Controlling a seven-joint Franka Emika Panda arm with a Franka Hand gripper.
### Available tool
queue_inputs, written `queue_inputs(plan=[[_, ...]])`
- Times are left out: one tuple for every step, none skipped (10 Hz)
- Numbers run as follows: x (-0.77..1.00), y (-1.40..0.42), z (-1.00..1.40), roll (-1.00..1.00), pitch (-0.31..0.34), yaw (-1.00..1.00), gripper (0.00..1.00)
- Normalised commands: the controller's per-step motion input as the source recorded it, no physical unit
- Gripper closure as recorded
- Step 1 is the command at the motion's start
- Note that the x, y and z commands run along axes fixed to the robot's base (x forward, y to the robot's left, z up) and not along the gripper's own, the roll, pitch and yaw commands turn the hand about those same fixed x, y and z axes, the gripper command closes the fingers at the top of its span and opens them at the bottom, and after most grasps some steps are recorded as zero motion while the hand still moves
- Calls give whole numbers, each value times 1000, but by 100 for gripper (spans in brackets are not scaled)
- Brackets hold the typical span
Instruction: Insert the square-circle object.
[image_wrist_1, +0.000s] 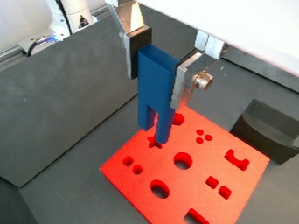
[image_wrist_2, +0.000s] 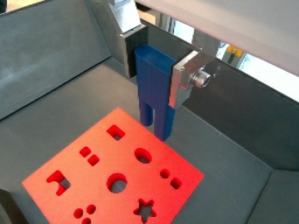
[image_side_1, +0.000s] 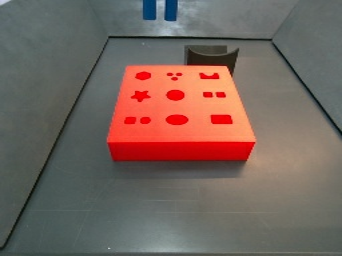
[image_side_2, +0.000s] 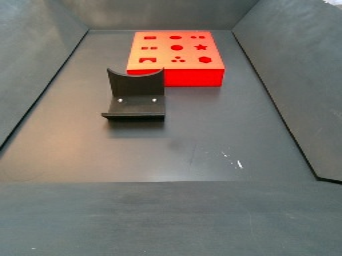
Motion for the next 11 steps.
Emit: queue_inputs(plan=[[86,0,-154,0,71,0,100],[163,0,-466,6,86,6,100],[0,3,-609,0,6,383,100],[0,-80,-711,203,0,511,100],[0,-240,-594,347,-7,454,100],[0,-286,-569,376,0,323,100],[-183,-334,-566,409,-43,206,100],[-437,-229,-626,347,-141,17,100],[-269,0,-649,213,-230,0,100],[0,160,-520,-31,-231,0,100],[-40,74,-291,-161,-443,0,100]])
